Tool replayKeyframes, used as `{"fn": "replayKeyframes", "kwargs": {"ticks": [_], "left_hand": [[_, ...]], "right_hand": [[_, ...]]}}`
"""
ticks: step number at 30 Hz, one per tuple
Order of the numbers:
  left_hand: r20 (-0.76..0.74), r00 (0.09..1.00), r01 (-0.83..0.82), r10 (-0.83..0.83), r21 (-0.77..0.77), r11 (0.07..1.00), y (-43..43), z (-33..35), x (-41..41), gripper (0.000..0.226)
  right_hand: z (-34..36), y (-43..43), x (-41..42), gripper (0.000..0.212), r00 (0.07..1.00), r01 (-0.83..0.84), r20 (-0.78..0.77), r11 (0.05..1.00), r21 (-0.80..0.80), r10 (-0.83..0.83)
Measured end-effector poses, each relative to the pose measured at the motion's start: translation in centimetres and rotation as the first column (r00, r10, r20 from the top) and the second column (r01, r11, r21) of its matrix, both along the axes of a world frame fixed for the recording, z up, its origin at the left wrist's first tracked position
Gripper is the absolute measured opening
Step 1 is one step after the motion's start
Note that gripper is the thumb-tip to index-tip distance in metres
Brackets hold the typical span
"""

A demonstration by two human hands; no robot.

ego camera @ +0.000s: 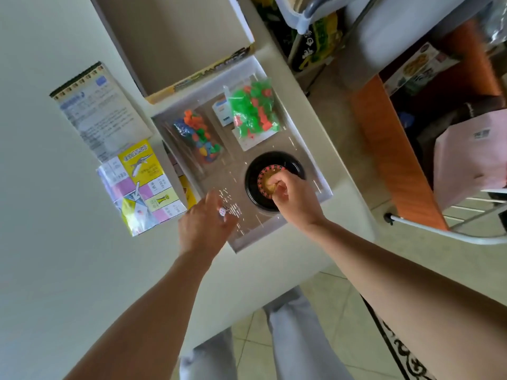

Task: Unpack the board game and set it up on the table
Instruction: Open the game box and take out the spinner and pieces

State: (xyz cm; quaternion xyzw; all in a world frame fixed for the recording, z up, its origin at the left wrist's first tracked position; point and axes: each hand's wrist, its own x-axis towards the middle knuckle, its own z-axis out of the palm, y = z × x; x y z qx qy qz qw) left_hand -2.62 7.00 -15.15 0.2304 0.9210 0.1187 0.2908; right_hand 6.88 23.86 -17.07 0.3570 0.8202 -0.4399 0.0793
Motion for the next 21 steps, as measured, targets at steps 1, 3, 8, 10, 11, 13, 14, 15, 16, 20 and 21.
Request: {"fn": "replayKeyframes", "kwargs": {"ticks": [1,3,8,10,11,13,14,15,16,20,21], "left_hand": [[0.012,0.999,-0.041,0.042,-0.051,0.998,-1.4,0.0,0.2,0.023],[0.039,0.991,-0.117,0.125,-0.156,0.981,-4.5,-0.3,0.6,0.019],[0.053,0.911,-0.389,0.410,-0.221,0.894,-11.3,-2.3,0.8,0.012],[0.057,0.875,-0.463,0.481,-0.191,0.866,-13.5,-3.4,0.2,0.012],[0.068,0.868,-0.476,0.492,-0.169,0.863,-14.3,-4.0,-0.1,0.011],[0.097,0.857,-0.490,0.506,-0.150,0.859,-15.8,-4.9,-0.6,0.009],[0.109,0.861,-0.480,0.497,-0.152,0.864,-16.0,-5.3,-0.8,0.010],[0.123,0.863,-0.471,0.490,-0.153,0.869,-16.4,-5.5,-0.9,0.014],[0.132,0.866,-0.463,0.482,-0.149,0.874,-16.5,-5.5,-0.9,0.019],[0.114,0.901,-0.412,0.419,-0.077,0.908,-16.7,-4.0,-0.1,0.029],[0.104,0.920,-0.374,0.378,-0.055,0.926,-16.6,-3.4,0.2,0.026]], "right_hand": [[0.3,-0.8,-0.6,0.024,1.000,-0.023,0.002,0.999,-0.042,0.023],[0.6,-2.8,-1.7,0.022,0.994,-0.101,0.028,0.988,-0.118,0.105],[-0.1,-9.1,-3.1,0.023,0.944,-0.286,0.105,0.934,-0.214,0.313],[-0.8,-11.6,-3.3,0.026,0.949,-0.266,0.107,0.936,-0.230,0.296],[-1.0,-12.4,-3.4,0.027,0.954,-0.251,0.107,0.941,-0.228,0.281],[-1.7,-14.1,-3.6,0.028,0.958,-0.240,0.123,0.958,-0.157,0.260],[-1.9,-14.2,-3.7,0.027,0.962,-0.225,0.133,0.969,-0.105,0.238],[-2.0,-14.6,-3.7,0.027,0.965,-0.215,0.141,0.974,-0.066,0.222],[-2.0,-14.7,-3.8,0.026,0.967,-0.204,0.143,0.978,-0.051,0.209],[-1.6,-14.2,-3.4,0.025,0.971,-0.161,0.159,0.979,-0.125,0.180],[-1.3,-13.8,-3.3,0.025,0.974,-0.151,0.151,0.981,-0.120,0.169]]}}
